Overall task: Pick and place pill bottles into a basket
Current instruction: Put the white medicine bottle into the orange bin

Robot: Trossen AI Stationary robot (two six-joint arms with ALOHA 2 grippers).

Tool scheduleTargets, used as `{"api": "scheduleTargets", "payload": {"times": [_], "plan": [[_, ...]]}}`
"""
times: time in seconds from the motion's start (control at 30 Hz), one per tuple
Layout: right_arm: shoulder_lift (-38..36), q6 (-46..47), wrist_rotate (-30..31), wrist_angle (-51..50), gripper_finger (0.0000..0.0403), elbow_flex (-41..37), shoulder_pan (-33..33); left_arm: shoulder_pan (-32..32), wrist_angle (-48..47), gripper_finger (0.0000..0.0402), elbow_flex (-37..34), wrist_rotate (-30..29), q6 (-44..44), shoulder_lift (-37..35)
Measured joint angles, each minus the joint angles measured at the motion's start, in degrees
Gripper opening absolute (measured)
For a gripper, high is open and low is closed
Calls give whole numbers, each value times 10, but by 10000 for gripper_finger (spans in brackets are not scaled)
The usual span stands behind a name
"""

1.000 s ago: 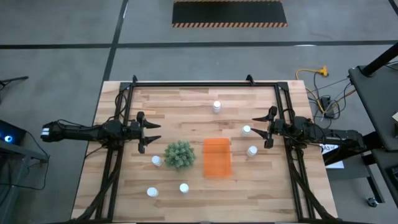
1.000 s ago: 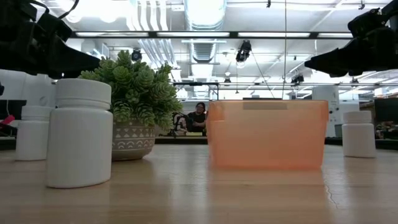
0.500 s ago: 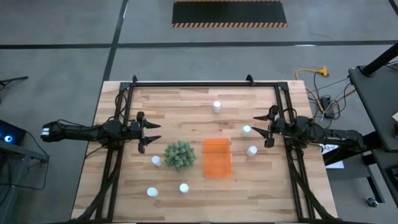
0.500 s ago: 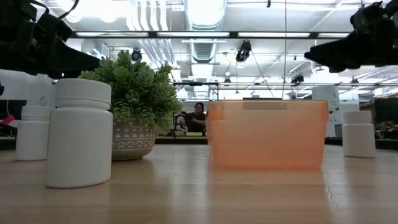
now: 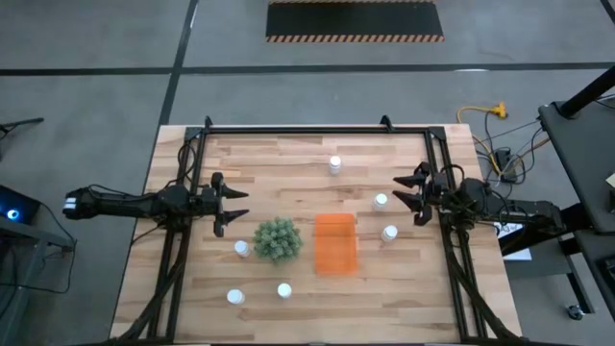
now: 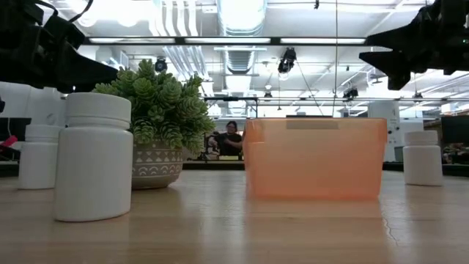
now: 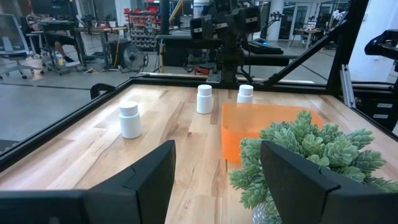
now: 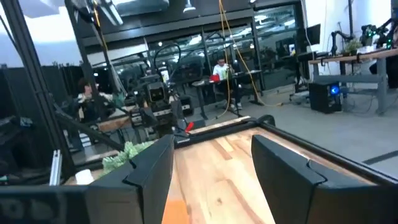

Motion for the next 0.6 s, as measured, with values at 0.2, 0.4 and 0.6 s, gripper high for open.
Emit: {"api": "scheduleTargets", "payload": {"times": [0.2,0.4,0.6], "plan": [[0,-2,1,99,206,0,0,0,0,218,0,0,0,0],[1,-6,1,256,206,0,0,0,0,218,0,0,0,0],[1,-57,1,430,206,0,0,0,0,218,0,0,0,0]]}}
